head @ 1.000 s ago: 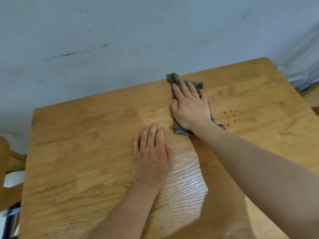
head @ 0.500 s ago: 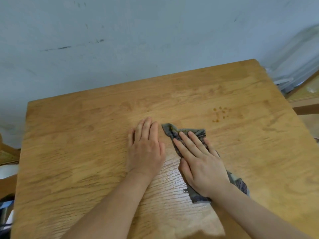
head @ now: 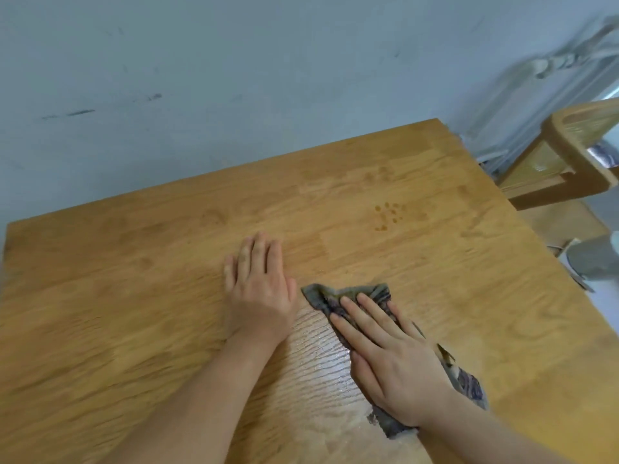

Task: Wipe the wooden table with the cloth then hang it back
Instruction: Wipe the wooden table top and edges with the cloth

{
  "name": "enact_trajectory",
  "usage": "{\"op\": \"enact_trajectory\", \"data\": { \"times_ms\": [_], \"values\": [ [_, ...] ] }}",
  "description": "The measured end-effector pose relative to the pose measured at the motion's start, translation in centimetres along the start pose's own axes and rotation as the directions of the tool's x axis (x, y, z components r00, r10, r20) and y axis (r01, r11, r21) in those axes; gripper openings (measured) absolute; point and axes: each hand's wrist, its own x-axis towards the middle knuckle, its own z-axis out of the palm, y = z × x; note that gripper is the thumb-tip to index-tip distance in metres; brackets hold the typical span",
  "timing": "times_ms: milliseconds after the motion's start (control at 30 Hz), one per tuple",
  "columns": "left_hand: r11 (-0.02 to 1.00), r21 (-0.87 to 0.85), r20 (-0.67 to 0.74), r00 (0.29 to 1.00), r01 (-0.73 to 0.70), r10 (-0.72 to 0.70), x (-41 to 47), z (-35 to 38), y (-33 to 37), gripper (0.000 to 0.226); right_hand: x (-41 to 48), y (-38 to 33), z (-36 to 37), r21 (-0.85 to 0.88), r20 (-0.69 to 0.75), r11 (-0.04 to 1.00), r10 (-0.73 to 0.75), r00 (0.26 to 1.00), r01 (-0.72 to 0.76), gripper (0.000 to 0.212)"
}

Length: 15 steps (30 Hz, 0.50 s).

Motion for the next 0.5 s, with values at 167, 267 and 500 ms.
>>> {"op": "enact_trajectory", "data": {
  "times_ms": [167, 267, 500],
  "values": [
    [1.0, 0.003, -0.014, 1.0, -0.006, 0.006, 0.5, -0.2, -0.1, 0.066, 2.5, 0.2, -0.5, 0.05, -0.001, 0.996, 0.072, 0.997, -0.072, 0.055],
    [1.0, -0.01, -0.022, 1.0, -0.011, 0.011, 0.4, -0.1, 0.2, 0.067, 7.9, 1.2, -1.0, 0.071, -0.037, 0.975, 0.212, 0.977, -0.209, 0.056],
    [0.993, 0.114, 0.01, 1.0, 0.017, -0.018, 1.4, -0.7, 0.5, 0.06, 13.9, 2.4, -1.2, 0.083, 0.005, 0.973, 0.215, 0.977, -0.214, 0.06]
  ]
}}
